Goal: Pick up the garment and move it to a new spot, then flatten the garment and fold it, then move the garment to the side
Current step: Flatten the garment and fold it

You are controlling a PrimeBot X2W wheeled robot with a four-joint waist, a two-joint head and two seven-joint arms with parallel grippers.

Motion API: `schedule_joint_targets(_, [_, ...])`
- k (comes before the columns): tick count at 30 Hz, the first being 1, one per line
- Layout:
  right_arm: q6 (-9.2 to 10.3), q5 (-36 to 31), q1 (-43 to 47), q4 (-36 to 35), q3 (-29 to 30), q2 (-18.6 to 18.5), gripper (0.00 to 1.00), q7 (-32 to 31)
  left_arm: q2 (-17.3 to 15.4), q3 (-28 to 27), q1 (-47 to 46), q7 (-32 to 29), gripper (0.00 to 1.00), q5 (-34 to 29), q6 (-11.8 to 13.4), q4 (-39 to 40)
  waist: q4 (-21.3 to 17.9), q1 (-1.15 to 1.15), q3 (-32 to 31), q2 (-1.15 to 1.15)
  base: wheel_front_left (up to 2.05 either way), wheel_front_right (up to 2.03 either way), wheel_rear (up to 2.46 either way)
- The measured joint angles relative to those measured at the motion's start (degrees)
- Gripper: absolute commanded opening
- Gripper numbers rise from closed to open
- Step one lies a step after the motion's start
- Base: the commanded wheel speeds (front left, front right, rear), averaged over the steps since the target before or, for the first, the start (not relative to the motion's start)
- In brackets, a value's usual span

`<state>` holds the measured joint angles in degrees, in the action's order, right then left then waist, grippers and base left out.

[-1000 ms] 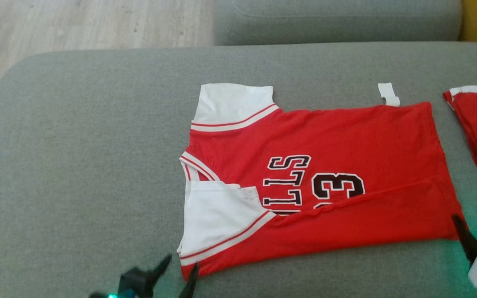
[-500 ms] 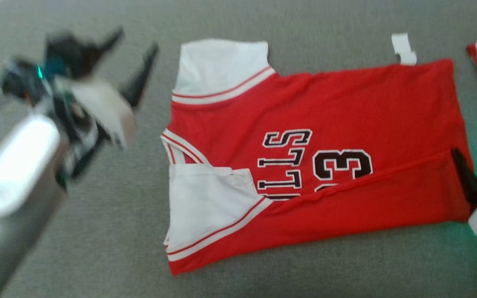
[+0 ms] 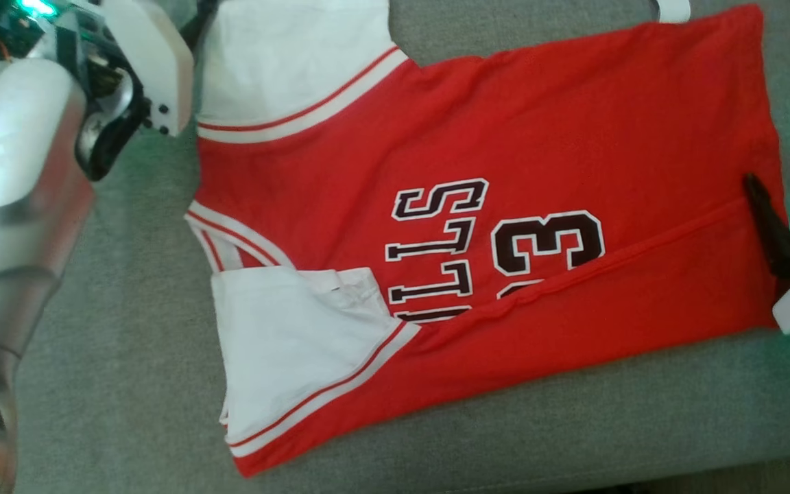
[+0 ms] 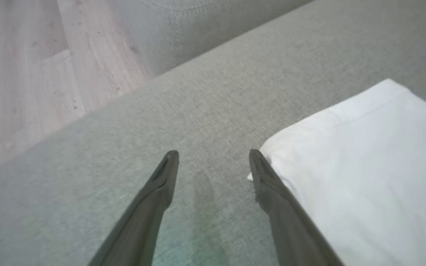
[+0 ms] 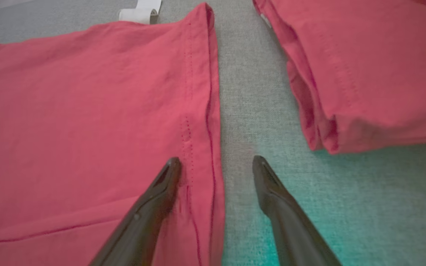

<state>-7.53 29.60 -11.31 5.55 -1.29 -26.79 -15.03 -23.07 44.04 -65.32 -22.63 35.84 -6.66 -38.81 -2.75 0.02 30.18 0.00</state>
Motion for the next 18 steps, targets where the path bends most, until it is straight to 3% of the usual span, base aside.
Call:
schedule_joint_targets(8, [0.0,-0.1,-1.0,0.9,0.6,0.6,1.0,1.3,0.9,4.9,-0.6,1.7,1.0,2.3,-0.5,-2.7,-0.2,-0.02,0.7,0.0,0.0,0.0,0.0])
schedule_joint_targets(18, [0.0,-0.9,-2.0,1.5,0.8,1.0,1.0,1.8,-0.5,12.0,-2.3,2.5,1.0,7.3,-0.5,-0.6,-0.1,-0.02,0.6,0.0,0.0,0.0,0.0])
